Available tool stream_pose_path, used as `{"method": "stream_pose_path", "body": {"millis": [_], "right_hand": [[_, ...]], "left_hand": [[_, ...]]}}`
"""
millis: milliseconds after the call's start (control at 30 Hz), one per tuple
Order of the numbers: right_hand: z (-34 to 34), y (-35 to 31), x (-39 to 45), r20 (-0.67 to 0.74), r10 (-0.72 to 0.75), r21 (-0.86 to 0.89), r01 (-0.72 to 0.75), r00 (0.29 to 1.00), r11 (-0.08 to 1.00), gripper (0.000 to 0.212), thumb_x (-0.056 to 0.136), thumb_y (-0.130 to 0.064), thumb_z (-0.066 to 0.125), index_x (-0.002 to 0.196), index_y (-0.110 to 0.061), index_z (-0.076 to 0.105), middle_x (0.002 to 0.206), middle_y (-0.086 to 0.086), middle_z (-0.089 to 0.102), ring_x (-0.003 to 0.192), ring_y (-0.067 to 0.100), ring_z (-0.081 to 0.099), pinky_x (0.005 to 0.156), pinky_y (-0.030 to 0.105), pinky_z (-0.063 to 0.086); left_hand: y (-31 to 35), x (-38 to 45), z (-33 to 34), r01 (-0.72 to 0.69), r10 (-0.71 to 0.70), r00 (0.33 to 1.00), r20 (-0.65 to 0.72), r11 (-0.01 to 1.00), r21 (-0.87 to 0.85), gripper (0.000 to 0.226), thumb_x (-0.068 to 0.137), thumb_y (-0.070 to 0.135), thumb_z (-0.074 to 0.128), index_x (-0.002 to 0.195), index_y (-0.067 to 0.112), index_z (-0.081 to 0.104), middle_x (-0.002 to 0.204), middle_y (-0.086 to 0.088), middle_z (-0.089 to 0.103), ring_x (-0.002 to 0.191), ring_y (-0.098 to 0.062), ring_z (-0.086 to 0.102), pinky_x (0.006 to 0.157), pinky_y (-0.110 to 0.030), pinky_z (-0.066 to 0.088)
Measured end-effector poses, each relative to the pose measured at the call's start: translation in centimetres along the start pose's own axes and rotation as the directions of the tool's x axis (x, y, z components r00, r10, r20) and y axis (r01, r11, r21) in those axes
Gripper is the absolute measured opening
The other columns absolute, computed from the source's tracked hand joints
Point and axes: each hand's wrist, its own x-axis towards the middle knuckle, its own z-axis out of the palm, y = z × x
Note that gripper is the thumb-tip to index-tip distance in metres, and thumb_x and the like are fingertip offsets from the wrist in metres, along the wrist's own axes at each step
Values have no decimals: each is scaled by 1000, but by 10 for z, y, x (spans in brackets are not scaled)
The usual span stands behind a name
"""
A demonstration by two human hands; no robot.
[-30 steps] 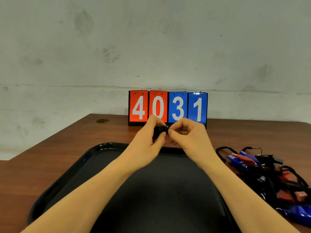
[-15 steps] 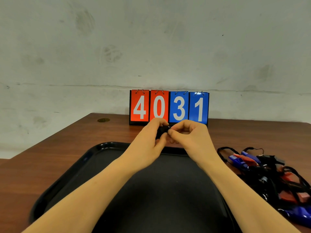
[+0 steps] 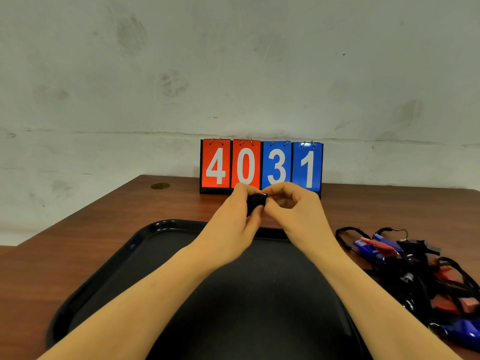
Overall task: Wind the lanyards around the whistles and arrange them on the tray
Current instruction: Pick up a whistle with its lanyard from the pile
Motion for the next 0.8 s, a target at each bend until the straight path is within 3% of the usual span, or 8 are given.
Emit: {"method": "stream_pose_path", "body": {"millis": [200, 433, 600, 700, 800], "right_hand": [[-3, 1, 1, 6, 14, 20, -14, 1000, 1000, 21, 82, -8, 63, 74, -27, 60, 76, -8, 63, 74, 2, 59, 68, 8, 46], [-6, -1, 1, 60, -17, 85, 11, 998, 996, 16, 80, -6, 62, 72, -18, 56, 73, 1, 58, 71, 8, 54, 70, 19, 49], [-9, -1, 3, 117, -34, 122, 19, 993, 992, 17, 83, -6, 61, 71, -18, 56, 80, 10, 61, 79, 21, 57, 75, 31, 51], [-14, -3, 3, 182, -65, 177, 32, 981, 984, 16, 85, -8, 60, 74, -19, 57, 74, -1, 62, 77, 10, 59, 69, 20, 50], [-19, -3, 4, 238, -103, 208, 53, 966, 977, 11, 86, -8, 59, 78, -15, 59, 71, -10, 61, 71, 1, 56, 68, 14, 46]], "left_hand": [[1, -1, 1, 36, -36, 999, -8, 999, -12, 28, 94, 19, 47, 107, 26, 24, 86, 13, 49, 59, -2, 54, 56, -7, 44], [-1, 1, -2, -28, 32, 997, 73, 998, -49, 29, 94, 18, 49, 111, 33, 31, 100, 21, 47, 86, 14, 52, 73, 2, 40], [-1, 0, -5, -1, 13, 995, 95, 993, -122, 21, 96, 18, 45, 109, 30, 33, 95, 18, 50, 83, 14, 52, 71, -2, 42], [0, 0, -7, 4, 11, 996, 94, 988, -156, 17, 97, 21, 43, 109, 29, 34, 98, 17, 50, 89, 10, 52, 75, -4, 43], [0, 1, -9, 5, 15, 995, 102, 981, -194, 15, 97, 21, 42, 107, 30, 34, 96, 15, 49, 82, 10, 52, 72, -8, 44]]}}
